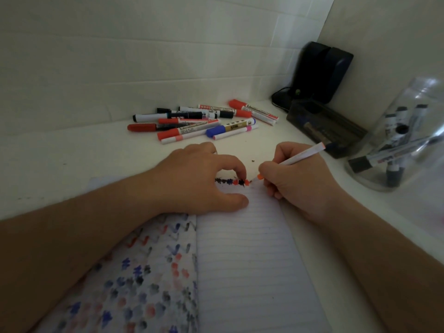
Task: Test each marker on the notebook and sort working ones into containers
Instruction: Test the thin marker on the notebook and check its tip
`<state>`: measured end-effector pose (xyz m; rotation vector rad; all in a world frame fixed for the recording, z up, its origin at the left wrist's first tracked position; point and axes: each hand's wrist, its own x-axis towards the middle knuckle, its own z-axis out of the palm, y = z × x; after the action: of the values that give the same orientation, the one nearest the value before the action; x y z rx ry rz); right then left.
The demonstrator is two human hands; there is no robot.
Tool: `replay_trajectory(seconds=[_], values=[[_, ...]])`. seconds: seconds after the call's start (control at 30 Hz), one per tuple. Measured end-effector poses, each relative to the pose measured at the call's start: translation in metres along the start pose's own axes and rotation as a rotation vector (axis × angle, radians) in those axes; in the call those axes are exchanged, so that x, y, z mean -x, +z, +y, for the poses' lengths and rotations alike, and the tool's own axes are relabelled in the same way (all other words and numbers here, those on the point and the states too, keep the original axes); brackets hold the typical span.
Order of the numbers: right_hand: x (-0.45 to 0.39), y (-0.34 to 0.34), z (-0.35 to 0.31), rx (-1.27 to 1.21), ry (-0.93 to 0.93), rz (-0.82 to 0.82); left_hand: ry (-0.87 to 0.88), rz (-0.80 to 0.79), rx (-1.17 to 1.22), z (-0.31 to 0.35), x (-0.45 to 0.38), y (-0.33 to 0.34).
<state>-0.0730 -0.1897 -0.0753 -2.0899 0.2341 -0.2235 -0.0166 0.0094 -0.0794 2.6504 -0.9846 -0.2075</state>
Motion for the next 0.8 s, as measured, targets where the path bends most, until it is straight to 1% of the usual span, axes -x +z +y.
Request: replay_trajectory(seconds=[0.13,0.23,0.33,0.4,0.5,0.57,0.67,0.8], values=[[-0.0003,0.0007,-0.0001,0.049,-0.016,0.014,-0.001,-0.002,-0.007,-0.0003,-0.0004,0.0005],[0.0008,-0.0007,0.0011,0.022,-0.017,0.027,-0.006,-0.007,-0.009,-0.0001,-0.0005,0.0005],[0.0019,-0.001,-0.0001,-0.023,-0.004,0.006,-0.003,-0.007,-0.017,-0.0002,-0.001,0.0006],[0.0013,-0.0002,-0.0002,0.009,-0.015,0.008,-0.005,-0.012,-0.014,0.0002,-0.0015,0.0007],[0.0011,0.0011,-0.0007,0.071,-0.041,0.045,-0.005,-0.014,-0.021,-0.0005,-0.0016,0.0012],[0.0015,0.0005,0.0004,0.057,-0.036,0.066,-0.007,-0.012,-0.02,-0.0005,-0.0012,0.0014],[0.0013,-0.0005,0.0012,-0.013,-0.004,0.047,-0.006,-0.014,-0.02,-0.0005,-0.0013,0.0014],[0.0008,0.0008,0.001,0.01,-0.013,0.027,-0.005,-0.012,-0.021,-0.0001,-0.0008,0.0011]])
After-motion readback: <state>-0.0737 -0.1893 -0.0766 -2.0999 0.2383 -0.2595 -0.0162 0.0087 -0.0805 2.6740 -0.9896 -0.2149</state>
